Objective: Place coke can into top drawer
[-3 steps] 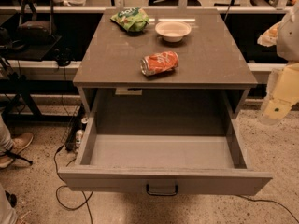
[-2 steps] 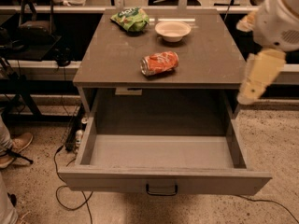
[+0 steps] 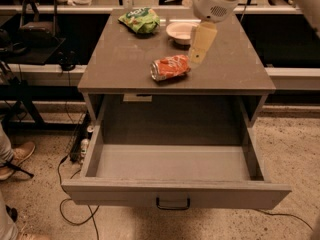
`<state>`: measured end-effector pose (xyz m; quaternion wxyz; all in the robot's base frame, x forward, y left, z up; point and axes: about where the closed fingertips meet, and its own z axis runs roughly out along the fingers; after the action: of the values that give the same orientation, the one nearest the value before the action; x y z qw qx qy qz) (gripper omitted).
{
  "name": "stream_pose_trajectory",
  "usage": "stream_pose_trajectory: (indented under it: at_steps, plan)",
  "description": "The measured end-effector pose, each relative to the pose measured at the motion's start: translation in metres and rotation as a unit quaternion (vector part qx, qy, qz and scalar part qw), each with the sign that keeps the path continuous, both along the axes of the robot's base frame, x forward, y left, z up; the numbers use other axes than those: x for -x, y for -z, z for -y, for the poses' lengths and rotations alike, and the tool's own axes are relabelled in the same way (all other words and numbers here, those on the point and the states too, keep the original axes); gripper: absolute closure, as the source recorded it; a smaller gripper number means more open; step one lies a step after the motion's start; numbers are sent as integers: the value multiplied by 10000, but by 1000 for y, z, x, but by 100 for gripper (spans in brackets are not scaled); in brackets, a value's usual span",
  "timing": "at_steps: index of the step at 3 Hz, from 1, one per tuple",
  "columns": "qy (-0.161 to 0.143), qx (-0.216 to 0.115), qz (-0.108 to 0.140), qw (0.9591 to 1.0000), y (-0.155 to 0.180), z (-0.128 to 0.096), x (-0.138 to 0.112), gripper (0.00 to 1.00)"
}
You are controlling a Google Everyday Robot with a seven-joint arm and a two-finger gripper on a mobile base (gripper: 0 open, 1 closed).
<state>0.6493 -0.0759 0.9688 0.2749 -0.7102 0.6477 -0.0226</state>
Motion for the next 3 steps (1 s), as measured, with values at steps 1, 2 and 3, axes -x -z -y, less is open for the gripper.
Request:
stream_pose_trajectory:
  at_steps: [1, 2, 3]
  plan:
    - [11, 22, 16, 10000, 1, 1, -1, 0]
    - [8, 208, 100, 9997, 23, -8, -19, 0]
    - [-13, 316, 65, 9995, 56, -22, -46, 0]
